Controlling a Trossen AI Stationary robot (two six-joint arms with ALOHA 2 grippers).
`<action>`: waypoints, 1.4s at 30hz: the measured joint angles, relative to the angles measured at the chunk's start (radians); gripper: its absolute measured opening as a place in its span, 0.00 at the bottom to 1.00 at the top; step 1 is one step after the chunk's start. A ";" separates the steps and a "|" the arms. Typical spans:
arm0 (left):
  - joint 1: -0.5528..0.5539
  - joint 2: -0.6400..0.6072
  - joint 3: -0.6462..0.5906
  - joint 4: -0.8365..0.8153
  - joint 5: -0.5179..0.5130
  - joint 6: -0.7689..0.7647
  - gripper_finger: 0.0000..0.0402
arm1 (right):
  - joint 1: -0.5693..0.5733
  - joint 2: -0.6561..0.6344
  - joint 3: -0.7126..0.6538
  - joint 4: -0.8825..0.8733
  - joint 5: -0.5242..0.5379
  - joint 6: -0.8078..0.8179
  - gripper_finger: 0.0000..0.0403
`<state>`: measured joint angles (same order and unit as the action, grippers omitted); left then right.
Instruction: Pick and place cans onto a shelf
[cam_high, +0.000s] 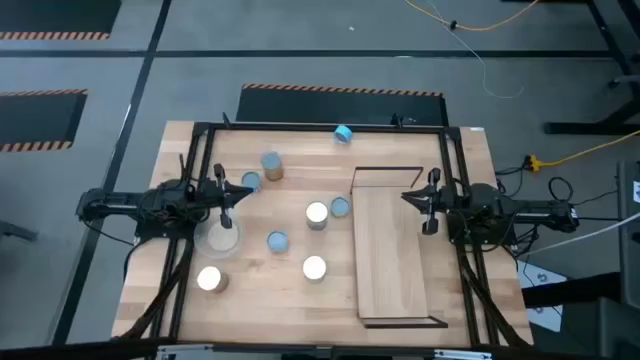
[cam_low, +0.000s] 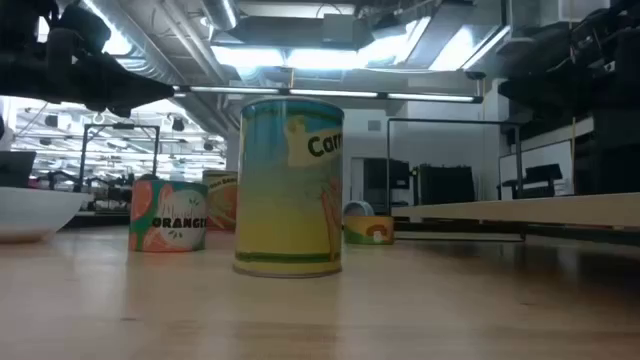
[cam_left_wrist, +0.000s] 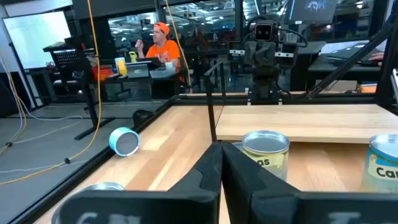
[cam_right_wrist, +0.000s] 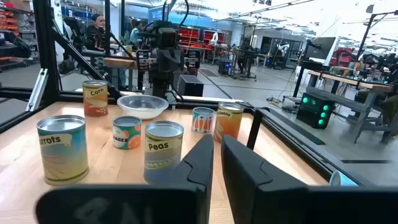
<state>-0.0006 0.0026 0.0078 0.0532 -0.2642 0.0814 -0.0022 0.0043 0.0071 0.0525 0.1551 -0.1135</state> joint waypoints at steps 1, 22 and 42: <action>0.000 0.000 0.000 0.000 0.000 0.000 0.01 | 0.000 0.000 0.000 0.000 0.000 0.000 0.10; 0.000 0.000 0.000 0.000 0.000 0.000 0.06 | 0.000 0.000 0.000 0.000 0.000 0.000 0.10; 0.000 0.000 0.000 0.000 0.000 0.000 0.00 | 0.000 0.000 0.000 0.000 0.000 0.000 0.10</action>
<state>-0.0006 0.0025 0.0078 0.0536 -0.2646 0.0818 -0.0022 0.0043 0.0071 0.0525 0.1550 -0.1135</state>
